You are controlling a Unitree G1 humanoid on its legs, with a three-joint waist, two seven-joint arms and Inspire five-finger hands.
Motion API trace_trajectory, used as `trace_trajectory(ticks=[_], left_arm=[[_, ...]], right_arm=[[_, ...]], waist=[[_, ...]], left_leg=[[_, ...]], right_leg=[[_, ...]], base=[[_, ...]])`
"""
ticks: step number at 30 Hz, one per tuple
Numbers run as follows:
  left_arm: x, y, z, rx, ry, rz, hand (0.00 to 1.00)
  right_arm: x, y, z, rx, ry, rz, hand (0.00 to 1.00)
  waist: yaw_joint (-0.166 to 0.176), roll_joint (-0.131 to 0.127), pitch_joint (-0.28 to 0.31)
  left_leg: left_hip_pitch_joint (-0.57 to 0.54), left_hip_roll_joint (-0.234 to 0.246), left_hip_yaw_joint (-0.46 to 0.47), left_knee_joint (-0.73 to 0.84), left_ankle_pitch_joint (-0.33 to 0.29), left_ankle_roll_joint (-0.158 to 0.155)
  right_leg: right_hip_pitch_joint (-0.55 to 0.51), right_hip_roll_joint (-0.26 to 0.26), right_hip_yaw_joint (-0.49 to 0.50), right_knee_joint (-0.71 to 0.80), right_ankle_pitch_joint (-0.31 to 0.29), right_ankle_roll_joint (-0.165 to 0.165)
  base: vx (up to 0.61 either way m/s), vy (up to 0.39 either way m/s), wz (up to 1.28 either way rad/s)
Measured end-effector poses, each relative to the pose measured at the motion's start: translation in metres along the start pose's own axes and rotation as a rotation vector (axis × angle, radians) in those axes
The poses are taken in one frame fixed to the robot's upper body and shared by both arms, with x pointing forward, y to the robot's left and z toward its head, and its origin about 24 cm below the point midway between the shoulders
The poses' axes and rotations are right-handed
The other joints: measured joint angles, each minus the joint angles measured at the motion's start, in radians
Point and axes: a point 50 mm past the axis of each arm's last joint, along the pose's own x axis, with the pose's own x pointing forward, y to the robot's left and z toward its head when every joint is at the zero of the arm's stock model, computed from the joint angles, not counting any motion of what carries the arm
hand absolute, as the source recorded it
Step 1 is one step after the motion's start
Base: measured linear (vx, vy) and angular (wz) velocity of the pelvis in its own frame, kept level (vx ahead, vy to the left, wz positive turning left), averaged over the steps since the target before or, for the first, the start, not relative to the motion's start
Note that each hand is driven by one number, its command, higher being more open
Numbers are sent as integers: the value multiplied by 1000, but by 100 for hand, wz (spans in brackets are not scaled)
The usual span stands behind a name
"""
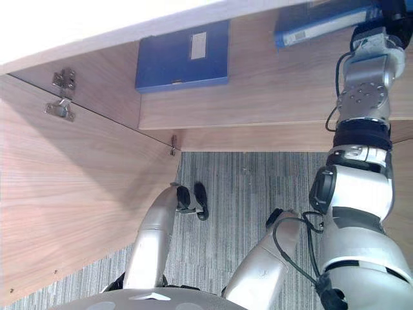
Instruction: Walk over to the cabinet, pick up the folder, carry it to the office cabinet, place the folder inside the office cabinet, then close the office cabinet door
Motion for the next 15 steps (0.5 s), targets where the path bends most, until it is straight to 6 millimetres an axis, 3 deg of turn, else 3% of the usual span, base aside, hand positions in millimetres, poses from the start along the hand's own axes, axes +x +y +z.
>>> trace_trajectory(ticks=[5, 7, 11, 15], left_arm=[[1, -1, 0, 20, 5, 1, 100], [3, -1, 2, 24, 7, 0, 100], [3, 0, 0, 23, 13, 4, 100], [7, 1, 9, 44, -4, -27, 100]], right_arm=[[-1, -12, -19, -5, 64, -47, 100], [-5, -26, -30, -49, 95, -68, 100], [-16, -53, -64, -293, 238, -80, 100], [-24, -65, -78, -605, 300, 50, 100]], waist=[[-4, 0, -10], [-2, -5, -21], [-4, -15, -49], [-20, -20, -52]], left_leg=[[34, 2, 13, -73, 34, 7], [51, 0, 21, -101, 41, 11], [61, 0, 30, -125, 44, 15], [72, 3, 37, -134, 45, 16]], right_leg=[[30, 15, -19, -80, 46, -7], [46, 17, -26, -112, 62, -6], [58, 23, -32, -152, 83, -4], [72, 31, -30, -174, 95, -1]], base=[[24, 73, -8], [38, 80, -5], [42, 81, -6], [25, 66, -6]])
